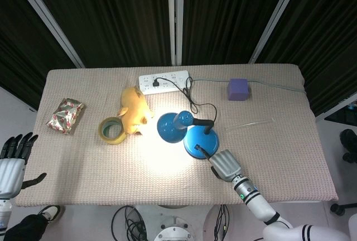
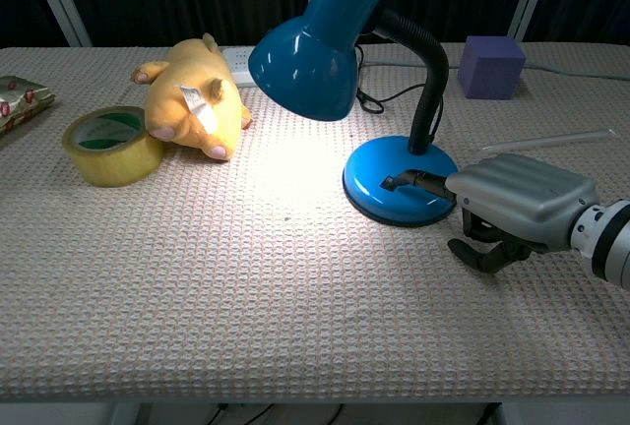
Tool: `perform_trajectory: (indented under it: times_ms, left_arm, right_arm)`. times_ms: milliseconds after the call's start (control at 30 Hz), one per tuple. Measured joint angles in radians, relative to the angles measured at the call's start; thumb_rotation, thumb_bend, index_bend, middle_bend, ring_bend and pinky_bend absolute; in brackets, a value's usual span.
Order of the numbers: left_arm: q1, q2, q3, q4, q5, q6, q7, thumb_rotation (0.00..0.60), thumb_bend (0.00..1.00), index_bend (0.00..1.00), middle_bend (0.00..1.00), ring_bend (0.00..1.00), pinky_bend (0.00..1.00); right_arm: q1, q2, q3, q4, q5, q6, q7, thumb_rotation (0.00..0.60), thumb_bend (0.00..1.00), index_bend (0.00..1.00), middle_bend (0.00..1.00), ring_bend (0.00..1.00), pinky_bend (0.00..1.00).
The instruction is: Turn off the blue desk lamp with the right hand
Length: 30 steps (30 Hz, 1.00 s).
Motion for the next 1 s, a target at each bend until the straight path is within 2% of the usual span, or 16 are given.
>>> perform_trajectory:
  times_ms: [567, 1000]
  left_arm:
    - [0.001, 0.004, 0.000, 0.001, -0.002, -0.007, 0.000, 0.600, 0.10, 0.06, 0.02, 0.00, 0.00]
    - [-0.002, 0.003, -0.004, -0.002, -0.008, -0.014, 0.007, 0.600, 0.10, 0.06, 0.02, 0.00, 0.00]
  right_arm:
    - [0.041, -0.019, -0.018, 0.017, 0.074, 0.008, -0.015, 0.600, 0.48, 0.00, 1.00, 0.96, 0.93]
    - [0.060, -0.014, -0.041, 0.029, 0.113, -0.003, 0.022, 0.600, 0.48, 0.00, 1.00, 0.95, 0.93]
